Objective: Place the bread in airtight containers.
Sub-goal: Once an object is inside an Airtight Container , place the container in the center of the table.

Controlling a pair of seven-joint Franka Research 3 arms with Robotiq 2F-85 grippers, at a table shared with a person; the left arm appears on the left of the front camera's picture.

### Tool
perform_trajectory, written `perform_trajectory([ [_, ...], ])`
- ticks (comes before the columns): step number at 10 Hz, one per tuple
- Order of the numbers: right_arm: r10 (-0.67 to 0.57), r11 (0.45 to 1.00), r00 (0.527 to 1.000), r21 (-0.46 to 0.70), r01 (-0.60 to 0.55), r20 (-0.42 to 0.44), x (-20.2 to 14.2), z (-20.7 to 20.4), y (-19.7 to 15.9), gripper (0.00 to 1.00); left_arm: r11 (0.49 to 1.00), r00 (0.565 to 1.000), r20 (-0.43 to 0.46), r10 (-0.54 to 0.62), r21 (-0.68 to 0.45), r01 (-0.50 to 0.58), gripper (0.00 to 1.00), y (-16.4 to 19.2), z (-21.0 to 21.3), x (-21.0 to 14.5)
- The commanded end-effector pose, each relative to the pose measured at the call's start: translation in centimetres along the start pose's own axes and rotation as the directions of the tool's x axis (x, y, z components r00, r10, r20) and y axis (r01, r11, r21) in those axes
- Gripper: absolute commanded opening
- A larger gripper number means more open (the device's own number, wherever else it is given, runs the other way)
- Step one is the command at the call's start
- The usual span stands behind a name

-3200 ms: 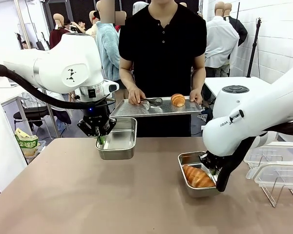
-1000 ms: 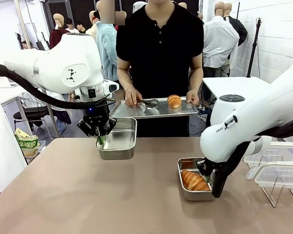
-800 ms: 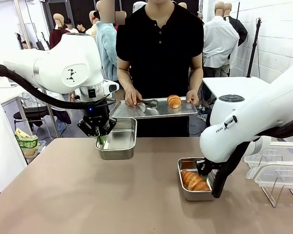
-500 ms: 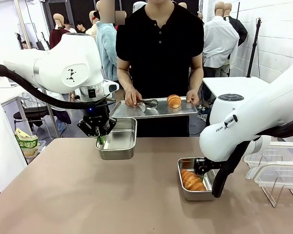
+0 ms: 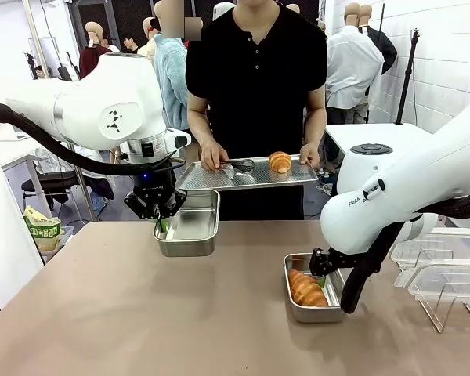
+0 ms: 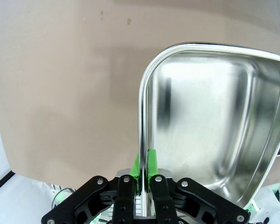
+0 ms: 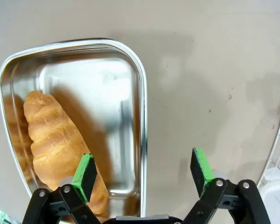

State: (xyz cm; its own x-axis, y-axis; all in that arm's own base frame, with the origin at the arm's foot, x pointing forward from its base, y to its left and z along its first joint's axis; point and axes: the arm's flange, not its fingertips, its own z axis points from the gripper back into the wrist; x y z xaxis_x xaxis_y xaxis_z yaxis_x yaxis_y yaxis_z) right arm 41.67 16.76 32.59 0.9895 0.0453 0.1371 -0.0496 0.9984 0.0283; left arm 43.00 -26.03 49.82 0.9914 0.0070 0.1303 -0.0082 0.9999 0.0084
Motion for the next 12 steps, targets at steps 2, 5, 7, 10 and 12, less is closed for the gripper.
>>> perform_trajectory([
  [2, -0.001, 1.0, 1.0, 0.002, 0.001, 0.003, 0.07, -0.19, -0.01, 1.0, 1.0, 1.0, 0.01, 0.001, 0.0, -0.001, 0.0, 0.12, 0.39, 0.14],
  [5, -0.001, 1.0, 1.0, 0.002, 0.001, 0.003, 0.07, -0.19, -0.01, 1.0, 1.0, 1.0, 0.01, 0.001, 0.0, -0.001, 0.0, 0.12, 0.39, 0.14],
  [7, -0.001, 1.0, 1.0, 0.002, 0.001, 0.003, 0.07, -0.19, -0.01, 1.0, 1.0, 1.0, 0.01, 0.001, 0.0, -0.001, 0.0, 0.12, 0.39, 0.14],
  [10, -0.001, 1.0, 1.0, 0.002, 0.001, 0.003, 0.07, -0.19, -0.01, 1.0, 1.0, 1.0, 0.01, 0.001, 0.0, -0.001, 0.0, 0.12, 0.39, 0.14],
  [12, -0.001, 1.0, 1.0, 0.002, 0.001, 0.003, 0.07, -0.19, -0.01, 1.0, 1.0, 1.0, 0.01, 0.001, 0.0, -0.001, 0.0, 0.12, 0.39, 0.14],
])
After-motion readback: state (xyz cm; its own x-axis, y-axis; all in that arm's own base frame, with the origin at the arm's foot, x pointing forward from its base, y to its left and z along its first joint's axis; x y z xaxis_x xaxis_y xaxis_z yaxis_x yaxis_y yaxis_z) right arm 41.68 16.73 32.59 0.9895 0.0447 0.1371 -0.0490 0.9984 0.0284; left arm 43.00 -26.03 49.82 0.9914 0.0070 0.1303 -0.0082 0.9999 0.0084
